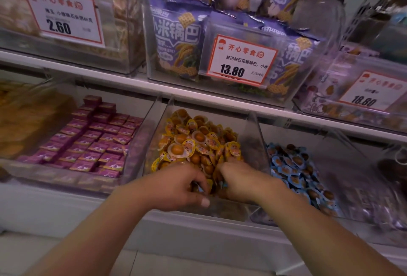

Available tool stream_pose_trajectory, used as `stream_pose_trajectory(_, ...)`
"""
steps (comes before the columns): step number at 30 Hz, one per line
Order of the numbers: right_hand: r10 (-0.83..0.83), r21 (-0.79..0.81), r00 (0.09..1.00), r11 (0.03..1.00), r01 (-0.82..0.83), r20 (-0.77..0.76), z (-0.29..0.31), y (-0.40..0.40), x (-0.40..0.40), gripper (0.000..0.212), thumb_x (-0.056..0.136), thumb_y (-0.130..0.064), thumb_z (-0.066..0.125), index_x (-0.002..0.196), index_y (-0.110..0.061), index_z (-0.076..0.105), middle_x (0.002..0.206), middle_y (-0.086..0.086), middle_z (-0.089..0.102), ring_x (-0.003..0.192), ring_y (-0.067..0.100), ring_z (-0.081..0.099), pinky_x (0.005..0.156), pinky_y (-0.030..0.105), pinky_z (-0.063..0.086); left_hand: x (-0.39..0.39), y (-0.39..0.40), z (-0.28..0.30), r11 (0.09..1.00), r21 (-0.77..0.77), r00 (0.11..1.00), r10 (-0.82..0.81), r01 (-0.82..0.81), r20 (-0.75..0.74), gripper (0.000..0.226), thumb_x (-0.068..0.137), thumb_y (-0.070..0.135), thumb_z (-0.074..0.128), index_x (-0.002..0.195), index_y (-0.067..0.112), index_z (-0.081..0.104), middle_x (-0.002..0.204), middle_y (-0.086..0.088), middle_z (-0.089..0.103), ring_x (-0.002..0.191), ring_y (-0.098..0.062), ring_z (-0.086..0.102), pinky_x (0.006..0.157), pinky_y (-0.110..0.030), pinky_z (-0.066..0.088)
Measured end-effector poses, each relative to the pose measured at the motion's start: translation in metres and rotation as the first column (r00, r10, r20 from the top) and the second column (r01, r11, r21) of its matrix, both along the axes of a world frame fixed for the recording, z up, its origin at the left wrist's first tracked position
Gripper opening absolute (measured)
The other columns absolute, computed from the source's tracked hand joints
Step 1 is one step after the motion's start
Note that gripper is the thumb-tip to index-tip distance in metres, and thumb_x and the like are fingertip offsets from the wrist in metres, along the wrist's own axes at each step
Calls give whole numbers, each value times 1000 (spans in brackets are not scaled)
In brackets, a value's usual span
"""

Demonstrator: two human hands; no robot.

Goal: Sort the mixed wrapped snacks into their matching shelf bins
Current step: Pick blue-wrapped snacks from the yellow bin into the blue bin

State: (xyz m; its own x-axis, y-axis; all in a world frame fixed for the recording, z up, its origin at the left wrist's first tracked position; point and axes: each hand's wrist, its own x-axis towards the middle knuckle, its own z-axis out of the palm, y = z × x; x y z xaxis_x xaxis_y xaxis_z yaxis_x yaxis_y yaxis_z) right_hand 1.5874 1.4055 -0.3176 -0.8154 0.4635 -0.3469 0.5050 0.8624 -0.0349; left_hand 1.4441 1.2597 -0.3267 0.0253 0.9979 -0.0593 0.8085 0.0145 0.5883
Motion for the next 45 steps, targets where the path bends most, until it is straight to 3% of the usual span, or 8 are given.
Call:
stream_pose_trajectory(13,-275,-258,720,956,137,-637,25,-6,1,21,84,-33,77,73,-30,59,90,-9,60,85,1,57,69,20,42,8,3,18,718,361,784,423,-596,454,15,97,24,62,110,24,70,100,12,68,94,1,61,82,-17,47)
stream_pose_trajectory(15,-345,-392,571,919,43,-745,40,-20,-1,18,84,-32,76,76,-28,61,80,-12,62,73,-10,56,60,7,39,20,7,25,642,165,530,430,-749,731,18,99,17,57,112,21,68,101,-1,69,90,-10,65,79,-25,52)
stream_pose_trajectory(18,-353,-419,459,907,-47,-815,45,-48,-13,13,89,-24,71,85,-23,59,84,-8,65,76,-6,57,65,8,42,33,7,34,758,-344,-201,279,-554,939,27,99,23,46,109,10,68,103,-15,71,79,-21,69,68,-34,56)
stream_pose_trajectory(21,-187,-287,651,957,-49,-736,37,-68,-27,15,95,-31,63,106,-25,54,115,-4,63,105,4,53,97,27,44,27,1,40,868,-388,-517,188,-310,835,52,100,50,37,114,9,67,106,-16,73,90,-27,72,76,-38,57)
stream_pose_trajectory(25,-60,-283,799,949,-140,-599,27,-72,-26,43,98,-44,53,136,-29,44,153,1,41,137,-8,17,122,38,8,14,-5,41,833,-422,-503,208,-358,839,49,102,46,41,123,9,65,113,-17,72,100,-28,69,83,-39,55)
stream_pose_trajectory(29,-385,-476,417,868,-138,-823,37,-52,-6,22,88,-24,55,96,-33,73,110,-18,72,108,-7,61,88,9,45,11,-6,44,808,-405,-348,266,-428,899,29,100,29,43,110,9,61,83,-9,62,63,-18,59,42,-21,39)
stream_pose_trajectory(34,-70,-452,931,886,-107,-357,9,-44,-3,19,100,-24,55,108,-29,73,106,0,73,97,15,65,90,38,51,0,-12,55,857,-333,-375,182,-392,909,26,98,29,49,100,6,62,83,-12,60,70,-21,59,43,-19,44)
stream_pose_trajectory(45,74,-122,997,990,-69,37,14,-8,3,24,90,-16,54,98,-26,74,111,-5,64,101,17,60,92,40,52,-14,-25,45,835,-208,-265,78,-509,961,29,91,-1,54,118,1,62,95,-14,71,76,-20,69,55,-24,53)
